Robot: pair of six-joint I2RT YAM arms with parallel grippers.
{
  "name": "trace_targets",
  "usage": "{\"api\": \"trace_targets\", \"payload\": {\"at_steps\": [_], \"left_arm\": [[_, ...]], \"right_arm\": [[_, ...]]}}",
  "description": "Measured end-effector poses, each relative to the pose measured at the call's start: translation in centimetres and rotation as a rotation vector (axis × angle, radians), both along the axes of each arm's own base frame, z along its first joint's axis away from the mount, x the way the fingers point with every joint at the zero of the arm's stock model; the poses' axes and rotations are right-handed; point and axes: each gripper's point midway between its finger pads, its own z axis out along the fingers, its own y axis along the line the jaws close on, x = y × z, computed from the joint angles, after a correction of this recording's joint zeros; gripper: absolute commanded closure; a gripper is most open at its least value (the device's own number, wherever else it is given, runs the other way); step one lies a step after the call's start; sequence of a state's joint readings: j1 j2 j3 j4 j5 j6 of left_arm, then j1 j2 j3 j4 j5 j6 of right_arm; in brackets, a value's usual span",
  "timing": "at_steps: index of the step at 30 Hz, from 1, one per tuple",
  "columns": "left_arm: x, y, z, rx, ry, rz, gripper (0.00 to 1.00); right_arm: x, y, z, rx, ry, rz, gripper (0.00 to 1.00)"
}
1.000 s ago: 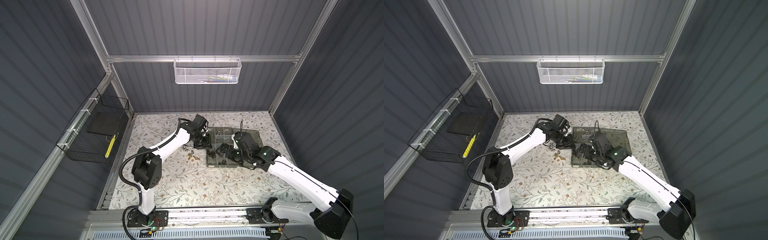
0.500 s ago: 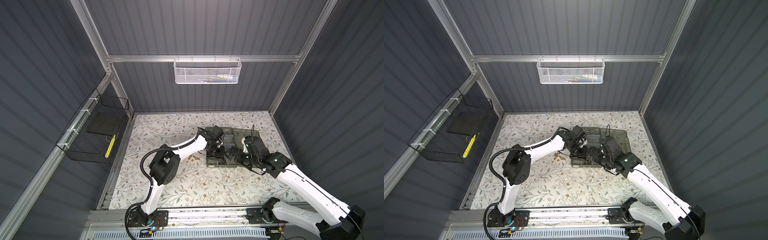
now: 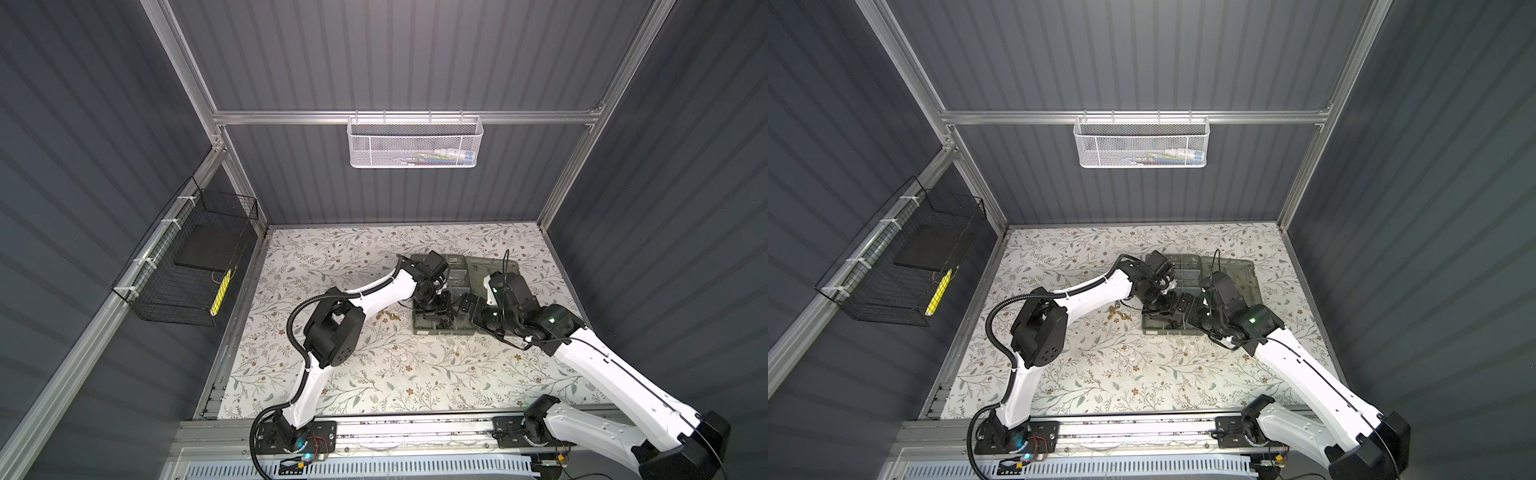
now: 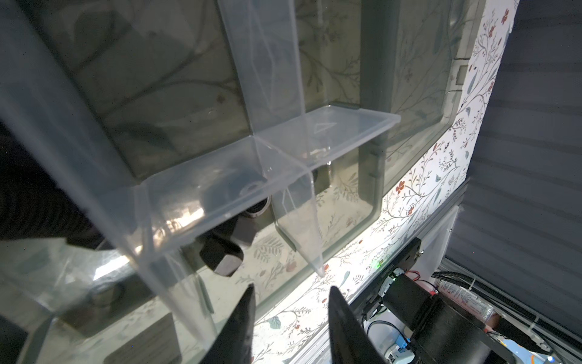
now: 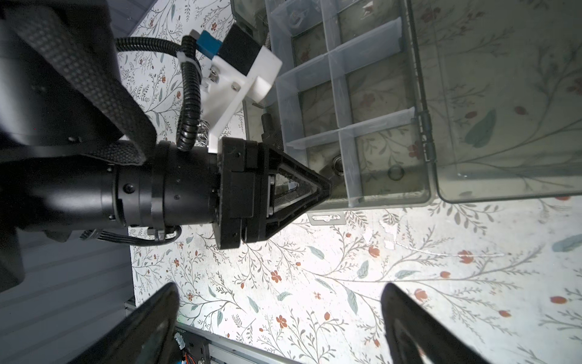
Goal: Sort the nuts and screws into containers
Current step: 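Lower the nut into a compartment and open the left gripper, then withdraw the left gripper from the box toward the pile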
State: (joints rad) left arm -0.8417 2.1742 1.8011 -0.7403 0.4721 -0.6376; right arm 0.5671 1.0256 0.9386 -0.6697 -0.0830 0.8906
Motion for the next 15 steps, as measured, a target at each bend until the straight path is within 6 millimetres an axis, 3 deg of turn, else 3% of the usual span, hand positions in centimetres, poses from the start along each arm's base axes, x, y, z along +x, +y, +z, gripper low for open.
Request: {"api": "trace_targets", "payload": {"at_steps": [9,15], "left_arm": [[1.0,-0.2,1.8,-0.004,-0.045,0.0,0.38],[2.1,1.3,3.5,-0.005,-0.074,0.029,0.23]], "right_arm": [[0.1,-0.1,0.0,0.0,-0.001,-0.004,0.01],[0.6,0.1,1.1,-0.002,-0.027,0.007,0.01]]}}
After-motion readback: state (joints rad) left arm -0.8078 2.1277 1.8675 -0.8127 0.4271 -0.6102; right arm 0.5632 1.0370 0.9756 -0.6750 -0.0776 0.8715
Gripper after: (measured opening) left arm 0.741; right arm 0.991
